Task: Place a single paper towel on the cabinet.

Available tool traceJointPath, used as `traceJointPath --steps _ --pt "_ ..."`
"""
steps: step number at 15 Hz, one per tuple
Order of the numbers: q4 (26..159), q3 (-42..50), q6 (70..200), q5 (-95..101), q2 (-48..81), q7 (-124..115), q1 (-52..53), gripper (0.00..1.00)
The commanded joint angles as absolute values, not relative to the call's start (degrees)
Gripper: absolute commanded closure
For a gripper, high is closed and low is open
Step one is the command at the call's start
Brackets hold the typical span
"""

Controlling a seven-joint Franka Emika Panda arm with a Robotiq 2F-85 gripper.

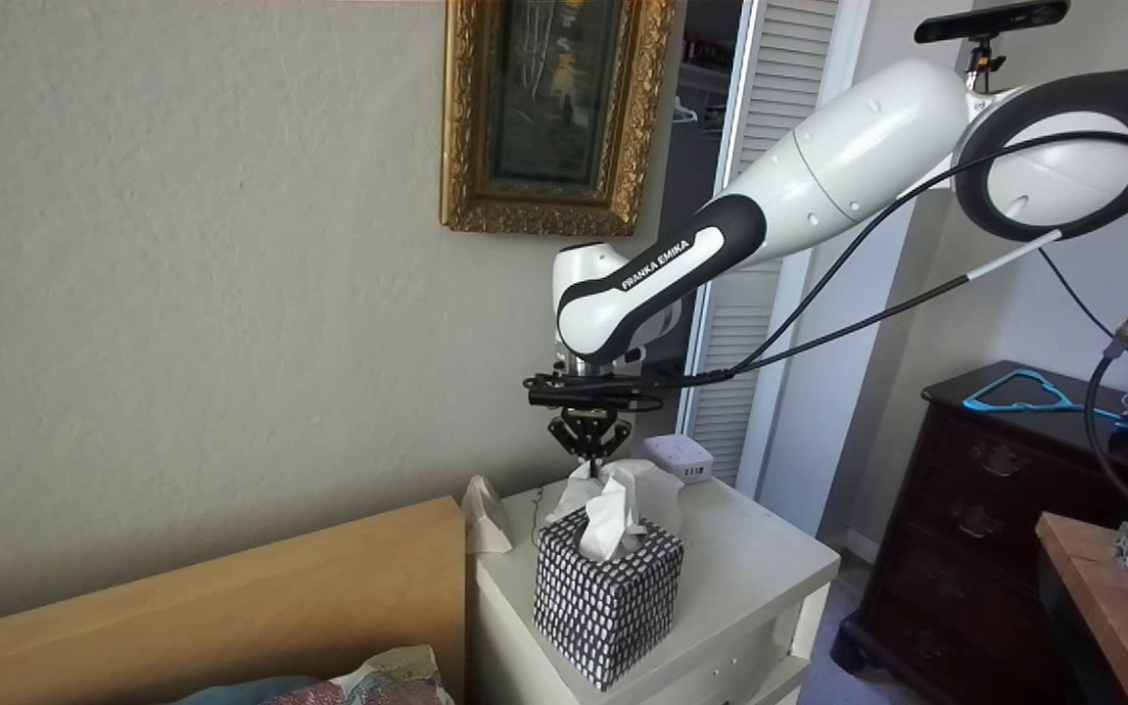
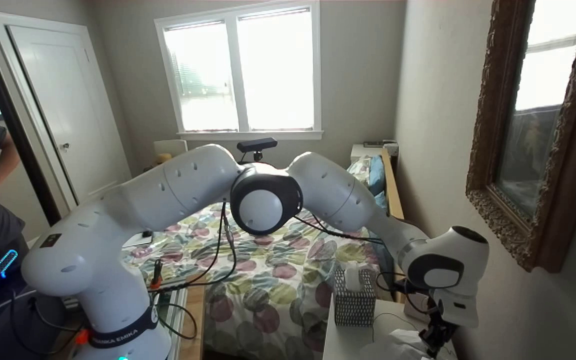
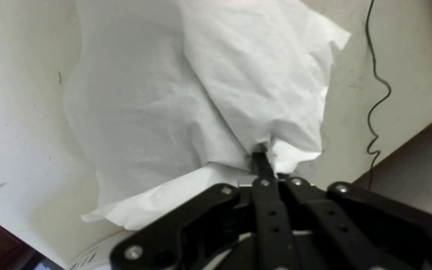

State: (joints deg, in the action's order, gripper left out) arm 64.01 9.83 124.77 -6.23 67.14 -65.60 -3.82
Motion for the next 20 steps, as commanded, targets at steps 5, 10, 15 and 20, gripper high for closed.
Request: traceJointPath --steps 5,10,15,20 --pt "65.3 12.5 124.1 -6.5 67.4 -73.0 -5.9 1.00" --pt "67.6 13.6 122.6 -6.3 67.9 -76.5 -6.5 1.00" --pt "67.8 13.4 121.2 -6.7 68.6 -78.4 -7.2 0.72" --pt "70.2 13.5 122.0 -6.3 66.5 -77.2 -6.3 0.38"
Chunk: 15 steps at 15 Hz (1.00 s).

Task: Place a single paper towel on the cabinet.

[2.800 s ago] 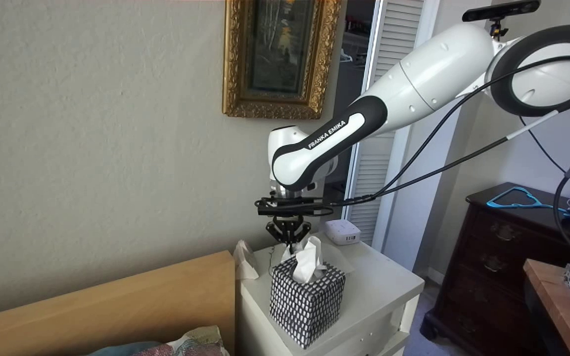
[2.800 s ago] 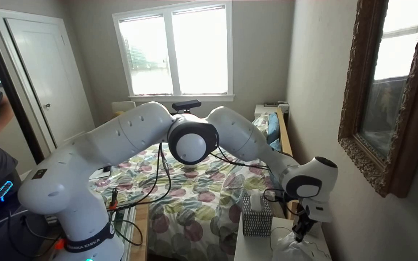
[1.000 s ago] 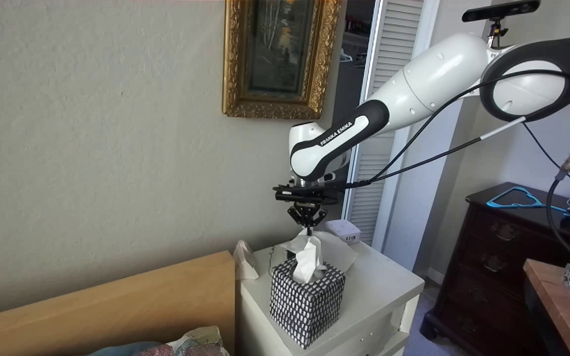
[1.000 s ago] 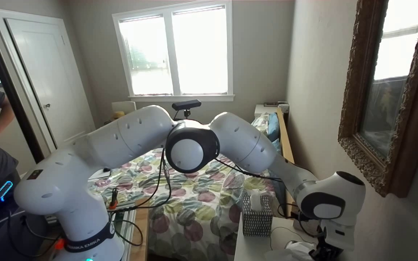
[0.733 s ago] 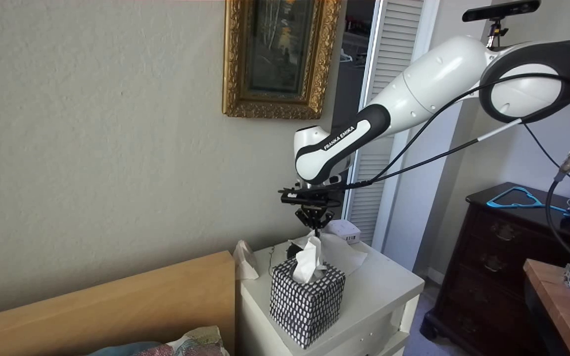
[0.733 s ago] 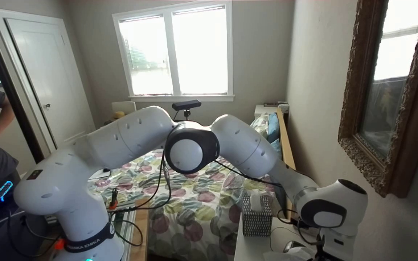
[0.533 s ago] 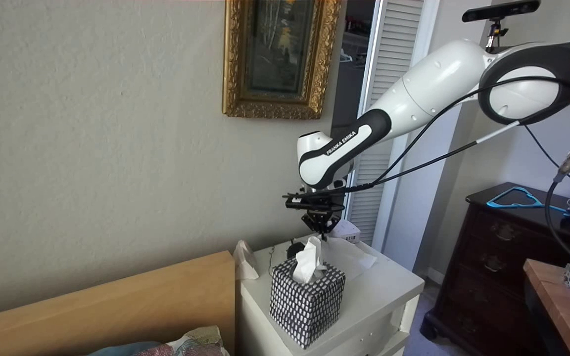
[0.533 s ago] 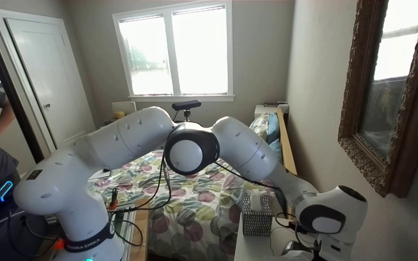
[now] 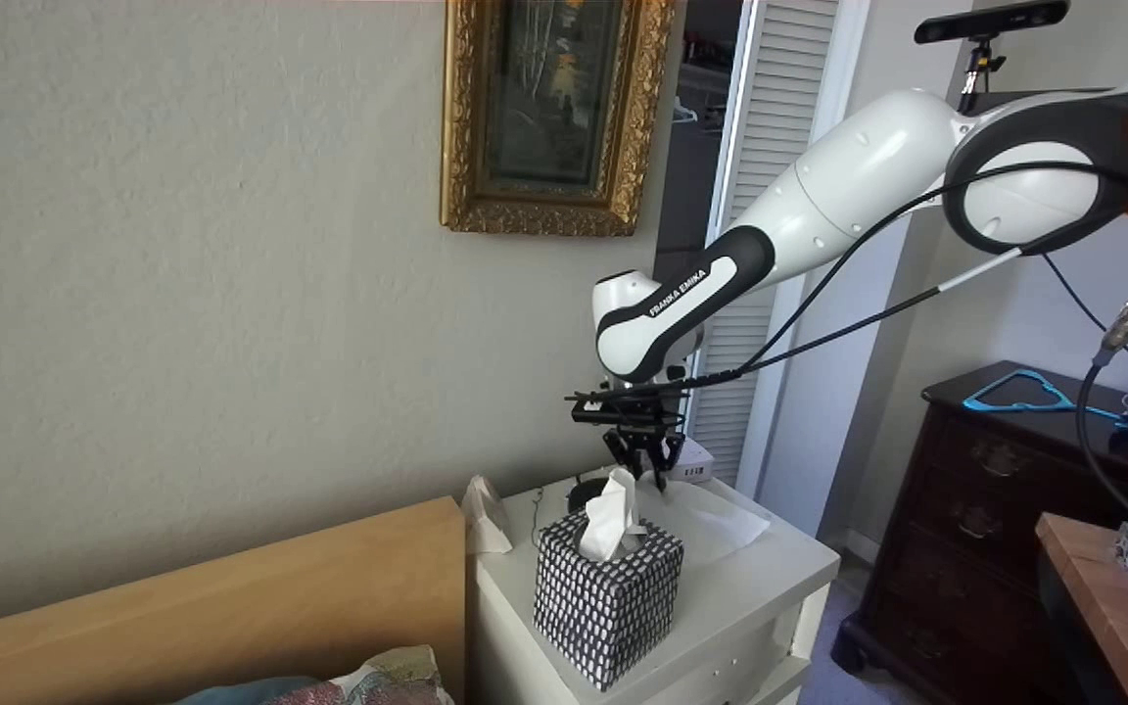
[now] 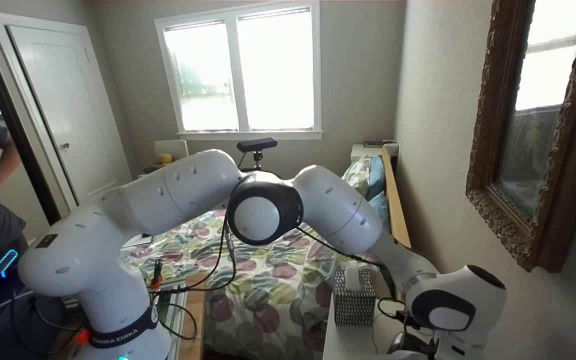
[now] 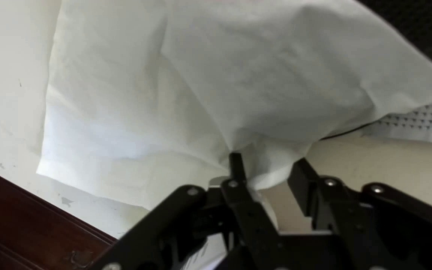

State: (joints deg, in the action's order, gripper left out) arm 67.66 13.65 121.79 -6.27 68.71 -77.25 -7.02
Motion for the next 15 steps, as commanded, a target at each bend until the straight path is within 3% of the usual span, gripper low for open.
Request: traceJointPath --steps 1,5,6,15 --pt "71.2 13.4 122.4 -5.4 65.4 -74.9 -6.0 0.32" --pt "76.7 12.8 122.8 -3.3 60.0 -63.5 -4.8 0.04" --pt "78.8 12.9 122.7 -2.8 58.0 -60.4 -4.5 0.01" --pt "102.1 12.9 120.0 1.3 37.3 -33.3 -3.8 0.00"
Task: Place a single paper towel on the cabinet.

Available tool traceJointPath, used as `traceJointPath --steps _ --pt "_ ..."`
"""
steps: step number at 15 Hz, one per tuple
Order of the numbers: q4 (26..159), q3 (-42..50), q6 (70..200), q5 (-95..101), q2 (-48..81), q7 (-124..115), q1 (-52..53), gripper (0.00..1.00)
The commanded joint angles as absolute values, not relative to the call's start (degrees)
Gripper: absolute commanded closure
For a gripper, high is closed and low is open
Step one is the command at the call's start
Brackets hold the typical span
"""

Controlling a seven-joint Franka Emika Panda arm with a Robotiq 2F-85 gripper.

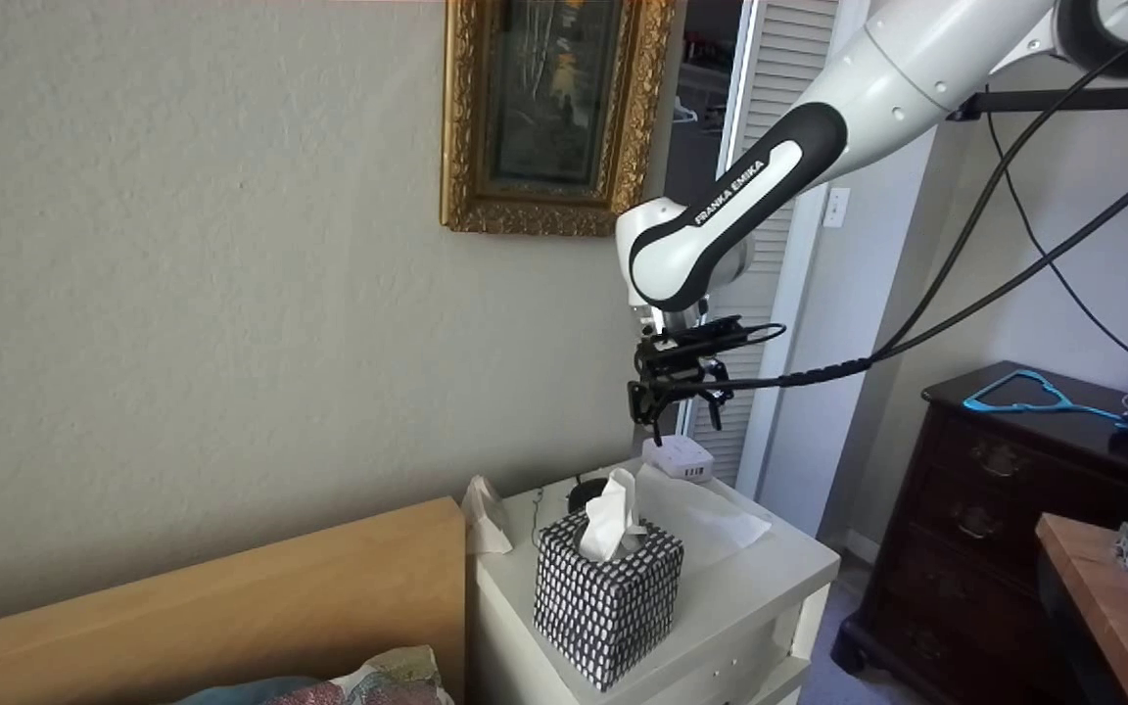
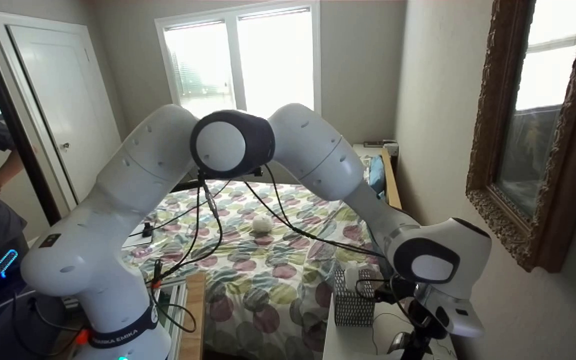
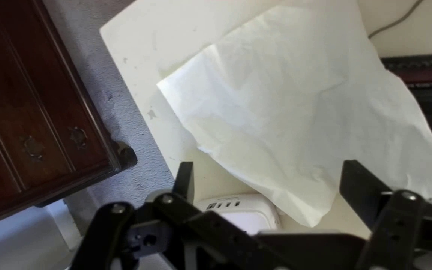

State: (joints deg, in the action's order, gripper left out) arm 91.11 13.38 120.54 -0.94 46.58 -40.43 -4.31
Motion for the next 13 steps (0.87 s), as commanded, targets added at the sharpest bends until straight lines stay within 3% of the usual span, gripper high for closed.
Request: traceJointPath --steps 1,10,13 --pt "104.9 13.2 119.0 2.1 34.6 -30.9 -3.4 0.00" --pt "127.5 13.4 118.5 9.4 14.7 -30.0 -0.8 0.00" --pt "124.1 12.5 116.7 8.0 17.5 -29.3 -2.0 0.00"
